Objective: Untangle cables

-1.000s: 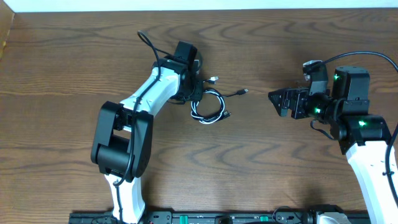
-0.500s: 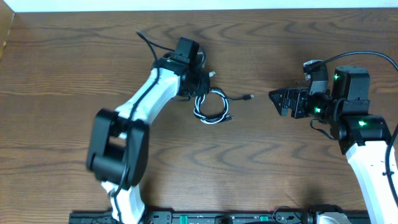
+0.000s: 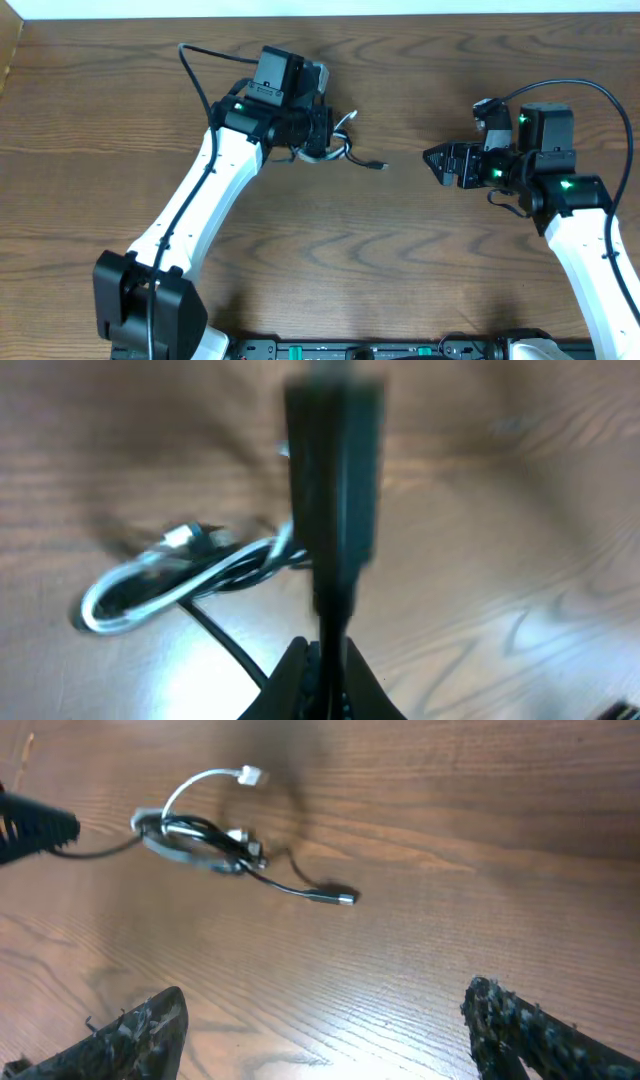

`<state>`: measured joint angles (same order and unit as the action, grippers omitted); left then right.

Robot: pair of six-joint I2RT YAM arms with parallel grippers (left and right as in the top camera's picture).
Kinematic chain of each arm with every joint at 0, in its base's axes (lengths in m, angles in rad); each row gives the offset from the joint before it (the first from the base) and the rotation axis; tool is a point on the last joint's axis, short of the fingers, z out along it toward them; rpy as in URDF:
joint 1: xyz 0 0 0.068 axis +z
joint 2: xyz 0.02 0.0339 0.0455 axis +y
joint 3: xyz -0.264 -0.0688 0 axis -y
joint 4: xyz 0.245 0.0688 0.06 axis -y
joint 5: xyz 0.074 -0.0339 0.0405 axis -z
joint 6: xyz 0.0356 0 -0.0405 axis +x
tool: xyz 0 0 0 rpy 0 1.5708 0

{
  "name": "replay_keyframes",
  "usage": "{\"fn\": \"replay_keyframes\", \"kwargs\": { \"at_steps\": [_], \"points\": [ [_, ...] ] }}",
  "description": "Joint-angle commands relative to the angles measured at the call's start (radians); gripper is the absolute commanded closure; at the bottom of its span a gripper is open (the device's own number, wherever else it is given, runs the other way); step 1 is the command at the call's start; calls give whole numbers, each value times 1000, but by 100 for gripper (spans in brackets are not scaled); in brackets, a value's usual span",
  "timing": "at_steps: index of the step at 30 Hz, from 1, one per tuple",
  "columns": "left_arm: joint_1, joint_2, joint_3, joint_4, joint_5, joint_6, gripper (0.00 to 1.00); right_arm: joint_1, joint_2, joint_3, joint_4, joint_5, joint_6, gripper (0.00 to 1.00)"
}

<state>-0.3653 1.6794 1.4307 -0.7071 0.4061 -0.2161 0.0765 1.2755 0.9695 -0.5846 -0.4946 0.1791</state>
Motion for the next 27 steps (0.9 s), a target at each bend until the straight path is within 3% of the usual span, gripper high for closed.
{"fn": "replay_keyframes", "kwargs": {
  "at_steps": [1,9,16,27],
  "points": [
    [-24,21,-12,-34,6,101,93,4,21,14,5,-6,9,15],
    [-108,53,-17,-93,-3,182,92,4,46,14,21,-5,8,15],
    [-203,72,-22,-117,-160,183,78,4,46,14,23,-5,8,12],
    [-302,191,-23,-135,-213,182,74,2,46,14,20,0,7,10]
  ]
}}
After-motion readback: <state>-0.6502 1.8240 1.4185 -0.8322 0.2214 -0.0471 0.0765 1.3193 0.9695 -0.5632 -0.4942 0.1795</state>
